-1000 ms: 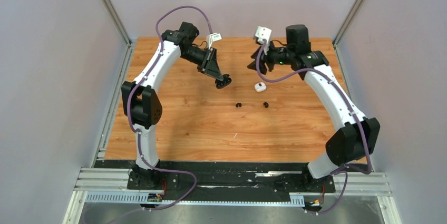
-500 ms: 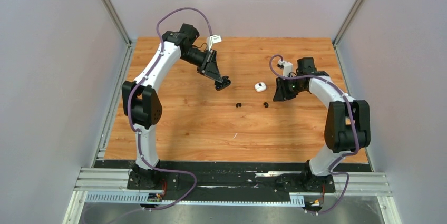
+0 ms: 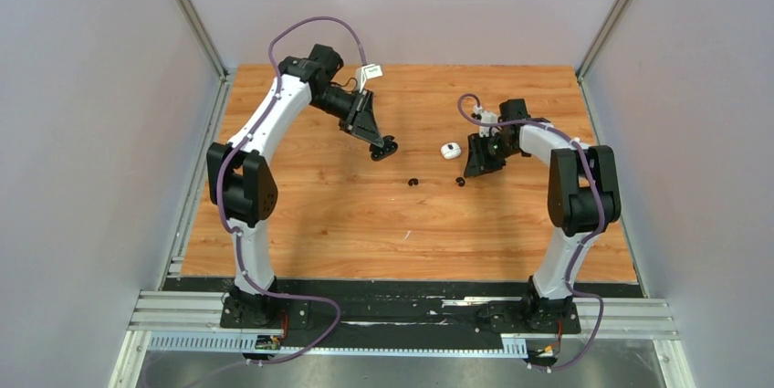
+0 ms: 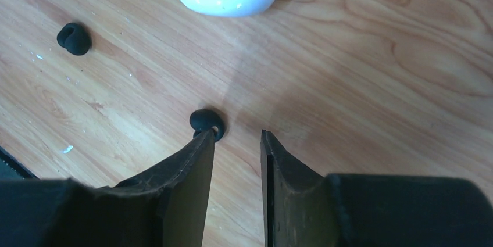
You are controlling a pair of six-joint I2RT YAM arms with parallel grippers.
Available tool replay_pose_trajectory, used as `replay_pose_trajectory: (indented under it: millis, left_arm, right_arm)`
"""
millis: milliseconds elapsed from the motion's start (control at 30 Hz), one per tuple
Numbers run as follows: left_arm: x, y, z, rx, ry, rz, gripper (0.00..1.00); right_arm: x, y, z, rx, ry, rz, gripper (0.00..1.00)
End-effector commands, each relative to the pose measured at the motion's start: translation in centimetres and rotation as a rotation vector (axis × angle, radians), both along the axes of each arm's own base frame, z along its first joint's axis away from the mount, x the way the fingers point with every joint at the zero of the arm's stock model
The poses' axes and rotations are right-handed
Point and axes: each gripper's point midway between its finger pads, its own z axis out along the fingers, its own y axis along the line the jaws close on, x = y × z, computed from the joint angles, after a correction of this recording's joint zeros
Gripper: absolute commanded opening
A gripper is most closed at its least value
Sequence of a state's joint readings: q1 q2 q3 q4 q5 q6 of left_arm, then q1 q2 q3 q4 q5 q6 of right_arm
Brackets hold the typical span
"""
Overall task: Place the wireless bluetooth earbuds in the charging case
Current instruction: Pick up the earbud from the center of the board.
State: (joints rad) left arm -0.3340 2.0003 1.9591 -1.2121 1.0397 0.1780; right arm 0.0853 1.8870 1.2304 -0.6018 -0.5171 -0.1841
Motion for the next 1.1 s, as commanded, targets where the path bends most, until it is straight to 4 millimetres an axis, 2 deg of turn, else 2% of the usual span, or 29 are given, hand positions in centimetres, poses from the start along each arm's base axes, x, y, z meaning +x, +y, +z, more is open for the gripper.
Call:
replay_pose_trajectory:
  millis: [0, 267, 700, 933, 1067]
  left_arm:
    - [-1.0, 0.4, 2.5, -0.042, -0.077, -0.017, 0.0]
    - [-0.9, 0.8, 2.3, -0.04, -0.068, -0.005, 0.0]
    - [-1.0, 1.0, 1.9, -0.037, -0.056, -0.001, 0.0]
    - [-1.2, 1.1, 1.8, -0.037, -0.055, -0.003, 0.0]
    - [-1.4, 1.1, 1.7, -0.036, -0.054, -0.005, 0.0]
  right_arm:
    - [2.0, 0.9, 1.0, -0.02, -0.057, 0.002, 0.35]
    - [0.8, 1.3, -0.1, -0.067, -0.044, 0.04, 0.34]
    - [0.3, 1.3, -0.3, -0.081, -0.043, 0.045, 0.34]
    - [-1.6, 2.5, -0.5, -0.061, -0.016, 0.064, 0.29]
    - [-1.7, 2.8, -0.4, -0.061, -0.025, 0.069, 0.24]
